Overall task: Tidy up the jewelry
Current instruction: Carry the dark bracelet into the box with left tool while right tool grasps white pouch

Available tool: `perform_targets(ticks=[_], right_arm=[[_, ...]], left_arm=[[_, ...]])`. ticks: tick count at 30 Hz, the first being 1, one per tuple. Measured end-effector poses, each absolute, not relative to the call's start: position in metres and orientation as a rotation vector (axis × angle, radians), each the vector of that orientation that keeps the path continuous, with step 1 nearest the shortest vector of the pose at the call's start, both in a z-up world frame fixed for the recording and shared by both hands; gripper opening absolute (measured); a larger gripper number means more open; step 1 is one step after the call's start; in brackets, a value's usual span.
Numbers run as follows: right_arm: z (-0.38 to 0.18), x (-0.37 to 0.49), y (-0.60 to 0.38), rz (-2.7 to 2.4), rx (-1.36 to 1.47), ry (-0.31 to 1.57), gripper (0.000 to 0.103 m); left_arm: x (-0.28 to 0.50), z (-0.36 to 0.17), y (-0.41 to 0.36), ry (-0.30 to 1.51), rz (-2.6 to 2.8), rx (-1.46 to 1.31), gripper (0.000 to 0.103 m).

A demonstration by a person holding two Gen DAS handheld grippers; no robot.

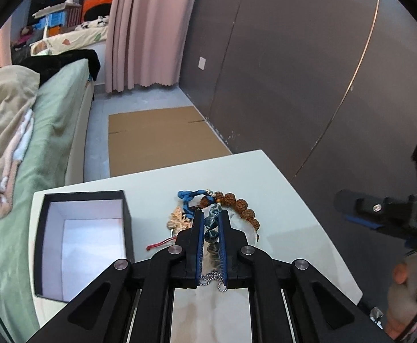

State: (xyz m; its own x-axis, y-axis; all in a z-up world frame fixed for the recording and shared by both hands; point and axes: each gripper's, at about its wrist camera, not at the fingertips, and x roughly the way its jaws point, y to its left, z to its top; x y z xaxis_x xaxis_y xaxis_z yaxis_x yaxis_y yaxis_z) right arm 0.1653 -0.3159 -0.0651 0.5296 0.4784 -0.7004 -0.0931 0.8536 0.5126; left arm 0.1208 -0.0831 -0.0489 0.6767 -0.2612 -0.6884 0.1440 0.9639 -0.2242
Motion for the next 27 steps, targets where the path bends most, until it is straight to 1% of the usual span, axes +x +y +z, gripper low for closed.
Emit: perform_targets(ticks=[2,5,10,12,18,19,20,21,22,23,24,27], right_arm=[[-0.070,0.166,-0.308,0.384,0.470,0.977,0.088],[-0.081,0.168,-0.293,0.412,0.482,1.019,0.077],[-0.102,0.176,-0.270,0.422,0.484,1.095,0.074],[-0.109,0.180,-0.261,0.423,0.476,1.121,0.069],[-0.116,0.197,-0.243,0.389,0.410,1.128,0.069],[-0.118,0.199,-0.240,0.387,0.401,1.131,0.067],[-0.119,0.201,-0.238,0.389,0.392,1.133,0.058],[-0.121,0.202,-0.234,0.392,0.377,1.139,0.042],[-0.124,0.202,-0.232,0.395,0.369,1.146,0.032],[-0.126,0.202,-0.230,0.398,0.364,1.155,0.009],[-0.127,0.202,-0.230,0.399,0.360,1.161,0.003],[-0.118,0.196,-0.227,0.409,0.348,1.120,0.003]], left_arm=[[0.118,-0.047,-0.079,0.789,-0.226,-0.160,0.010],[0.113,-0.042,-0.068,0.774,-0.216,-0.174,0.010],[0.106,-0.035,-0.051,0.748,-0.202,-0.208,0.009],[0.104,-0.033,-0.047,0.739,-0.201,-0.219,0.009],[0.098,-0.024,-0.033,0.714,-0.197,-0.247,0.010],[0.097,-0.023,-0.030,0.709,-0.195,-0.253,0.009],[0.096,-0.022,-0.027,0.707,-0.194,-0.257,0.010],[0.095,-0.020,-0.023,0.704,-0.190,-0.264,0.009],[0.095,-0.020,-0.021,0.702,-0.186,-0.268,0.010],[0.094,-0.019,-0.018,0.699,-0.182,-0.273,0.010],[0.093,-0.018,-0.015,0.697,-0.175,-0.278,0.010],[0.090,-0.018,-0.005,0.696,-0.152,-0.289,0.010]])
